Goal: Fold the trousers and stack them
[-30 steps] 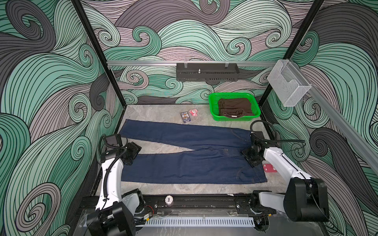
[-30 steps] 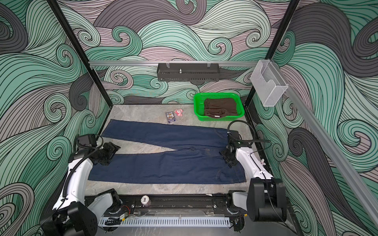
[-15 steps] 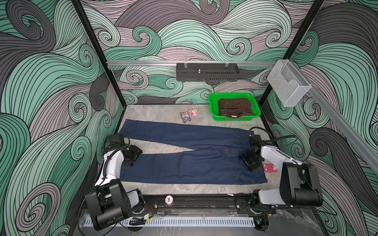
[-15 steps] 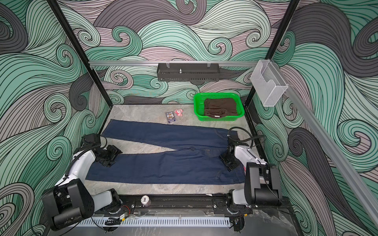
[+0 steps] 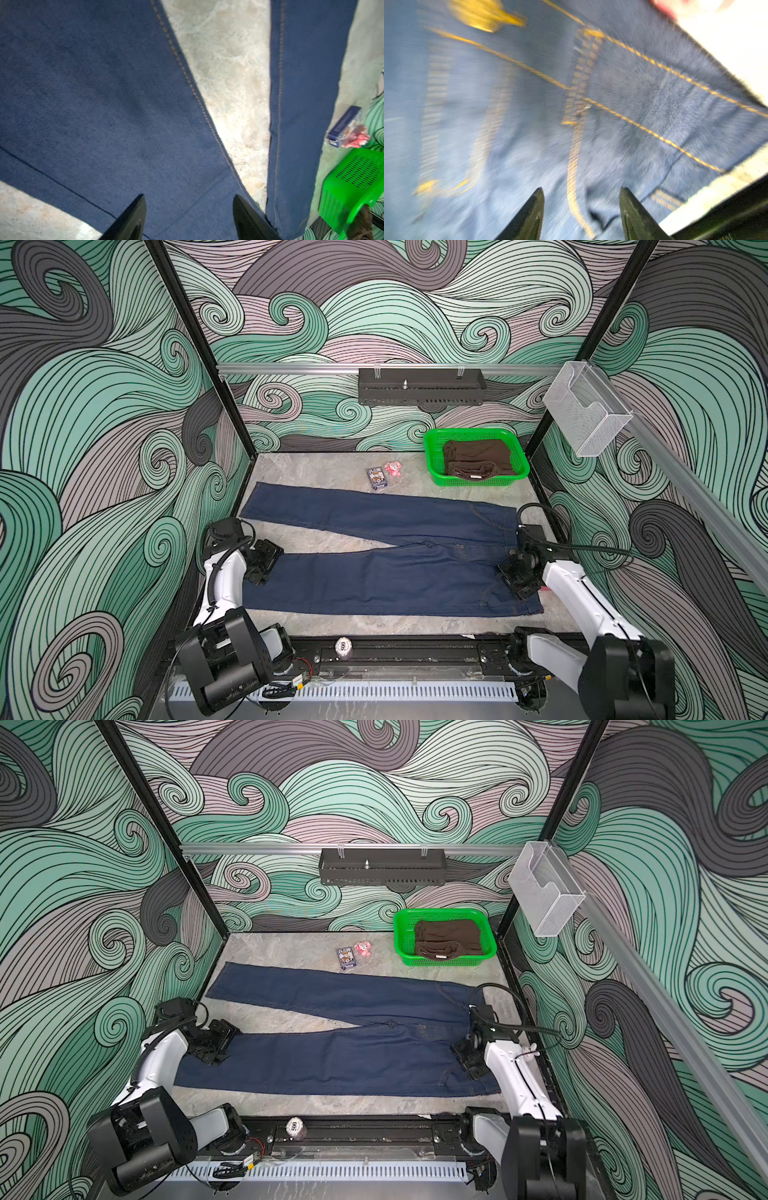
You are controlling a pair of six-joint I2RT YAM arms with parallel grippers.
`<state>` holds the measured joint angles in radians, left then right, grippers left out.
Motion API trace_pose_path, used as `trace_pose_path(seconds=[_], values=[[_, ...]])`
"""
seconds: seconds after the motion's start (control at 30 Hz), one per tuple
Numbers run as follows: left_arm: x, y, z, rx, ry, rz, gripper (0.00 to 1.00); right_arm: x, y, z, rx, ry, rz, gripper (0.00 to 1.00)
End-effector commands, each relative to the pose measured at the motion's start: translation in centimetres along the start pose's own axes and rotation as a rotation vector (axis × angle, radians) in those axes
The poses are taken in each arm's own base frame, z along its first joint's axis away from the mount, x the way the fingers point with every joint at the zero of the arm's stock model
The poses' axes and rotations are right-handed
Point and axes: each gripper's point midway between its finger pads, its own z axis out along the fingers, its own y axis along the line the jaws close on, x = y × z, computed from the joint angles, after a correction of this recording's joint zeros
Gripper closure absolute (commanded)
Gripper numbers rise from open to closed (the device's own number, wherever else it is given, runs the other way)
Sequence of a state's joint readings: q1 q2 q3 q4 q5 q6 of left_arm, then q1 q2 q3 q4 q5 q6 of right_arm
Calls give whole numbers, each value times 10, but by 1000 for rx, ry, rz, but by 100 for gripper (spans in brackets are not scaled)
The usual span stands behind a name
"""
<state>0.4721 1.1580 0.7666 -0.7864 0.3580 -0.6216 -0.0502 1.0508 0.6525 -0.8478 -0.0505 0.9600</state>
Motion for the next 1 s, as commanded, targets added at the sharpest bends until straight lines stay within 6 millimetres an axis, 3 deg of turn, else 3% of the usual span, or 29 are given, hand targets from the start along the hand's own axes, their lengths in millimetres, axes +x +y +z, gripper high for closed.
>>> trace_pose_path(seconds=[0.0, 0.13, 0.3, 0.5, 0.8, 0.97], values=[[-3, -39, -34, 145, -27, 104, 30, -13, 9, -36, -45, -83, -29, 40], [-5, -64, -56, 227, -60, 150, 30, -31, 22, -67, -101, -181, -49, 40], [-12, -83, -65, 286, -101, 153, 30, -59, 35, -87, -84, -277, -79, 38], [-12, -85, -61, 288, -97, 141, 30, -91, 52, -85, -48, -292, -102, 39], [-5, -84, -69, 319, -166, 187, 30, -98, 75, -86, -114, -254, -120, 39], [-15, -83, -76, 302, -234, 183, 30, -105, 91, -89, -179, -238, -153, 39]])
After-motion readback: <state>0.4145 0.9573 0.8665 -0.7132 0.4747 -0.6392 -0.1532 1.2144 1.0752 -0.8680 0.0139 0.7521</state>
